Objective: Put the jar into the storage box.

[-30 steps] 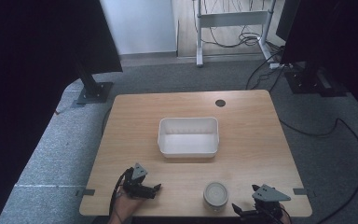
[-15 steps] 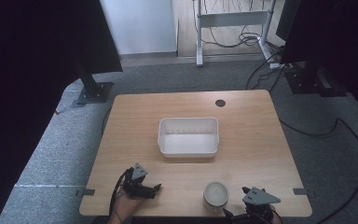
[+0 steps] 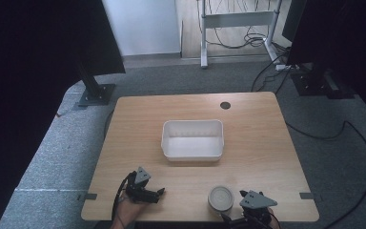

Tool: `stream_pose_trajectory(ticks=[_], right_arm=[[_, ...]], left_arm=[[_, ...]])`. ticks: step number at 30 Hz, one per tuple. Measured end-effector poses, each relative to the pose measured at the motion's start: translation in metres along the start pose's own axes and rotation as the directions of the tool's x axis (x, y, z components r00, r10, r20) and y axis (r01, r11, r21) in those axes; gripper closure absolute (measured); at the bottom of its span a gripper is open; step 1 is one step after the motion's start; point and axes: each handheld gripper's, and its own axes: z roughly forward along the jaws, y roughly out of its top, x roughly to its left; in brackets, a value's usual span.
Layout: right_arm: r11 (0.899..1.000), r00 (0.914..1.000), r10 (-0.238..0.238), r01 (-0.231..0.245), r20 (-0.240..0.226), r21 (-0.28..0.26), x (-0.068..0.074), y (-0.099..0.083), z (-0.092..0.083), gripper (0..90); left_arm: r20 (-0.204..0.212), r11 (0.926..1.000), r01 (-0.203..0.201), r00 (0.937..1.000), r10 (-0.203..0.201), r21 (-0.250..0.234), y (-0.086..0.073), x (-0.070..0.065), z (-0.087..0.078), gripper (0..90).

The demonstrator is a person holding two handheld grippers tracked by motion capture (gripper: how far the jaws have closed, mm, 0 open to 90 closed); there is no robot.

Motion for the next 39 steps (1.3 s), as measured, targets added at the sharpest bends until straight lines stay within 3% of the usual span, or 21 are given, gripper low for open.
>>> stream_pose_trajectory(ticks=[29,39], right_arm=[[0.998,0.9984,-0.054,0.055,-0.013,0.023,0.009,0.011,0.034,1.3],[0.996,0.9965,-0.082,0.081,0.015,0.046,0.011,0.011,0.043,9.1]], left_arm=[[-0.001,1.0000,-0.001,1.0000,0.001,0.000,0.000,0.000,0.000,1.5],[-0.001,1.0000,0.001,1.0000,-0.001,0.000,0.000,0.000,0.000,1.5]])
